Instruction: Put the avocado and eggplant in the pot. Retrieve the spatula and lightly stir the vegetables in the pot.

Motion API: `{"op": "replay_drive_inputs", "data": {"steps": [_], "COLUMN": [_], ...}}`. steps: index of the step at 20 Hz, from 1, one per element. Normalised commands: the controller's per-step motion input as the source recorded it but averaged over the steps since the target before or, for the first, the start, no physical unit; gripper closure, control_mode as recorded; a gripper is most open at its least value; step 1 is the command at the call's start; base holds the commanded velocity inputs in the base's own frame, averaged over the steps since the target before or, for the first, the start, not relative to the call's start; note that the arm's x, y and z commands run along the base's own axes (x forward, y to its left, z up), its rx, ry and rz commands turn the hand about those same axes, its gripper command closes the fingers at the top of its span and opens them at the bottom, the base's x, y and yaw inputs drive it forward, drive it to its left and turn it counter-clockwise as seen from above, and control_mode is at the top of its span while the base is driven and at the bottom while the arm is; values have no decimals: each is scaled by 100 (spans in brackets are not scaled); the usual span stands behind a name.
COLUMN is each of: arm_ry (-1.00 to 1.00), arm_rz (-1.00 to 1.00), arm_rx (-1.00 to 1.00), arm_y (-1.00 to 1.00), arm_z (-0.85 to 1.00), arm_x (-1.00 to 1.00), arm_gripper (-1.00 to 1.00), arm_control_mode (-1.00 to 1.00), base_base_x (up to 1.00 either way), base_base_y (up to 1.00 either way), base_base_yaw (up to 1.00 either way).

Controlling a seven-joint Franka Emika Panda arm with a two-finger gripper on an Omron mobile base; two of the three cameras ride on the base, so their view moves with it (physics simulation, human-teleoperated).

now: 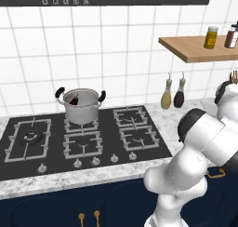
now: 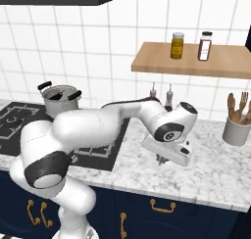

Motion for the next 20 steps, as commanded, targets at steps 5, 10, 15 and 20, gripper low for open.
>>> {"op": "replay_drive_inputs", "data": {"steps": [5,10,15,20], "arm_ry": [20,7,-9,-5], "arm_rz": [-8,-4,0,1], "arm_rx": [0,-2,0,0], "arm_y": [58,89,59,13], "arm_z": [96,82,38,0], "arm_x": [-69,-31,-11,-25], "arm_gripper": [100,100,100,100], "arm_control_mode": [-100,-100,-100,100], "base_base_x": [0,0,0,-22], "base_base_y": [0,0,0,28], "base_base_yaw": [0,0,0,2]}}
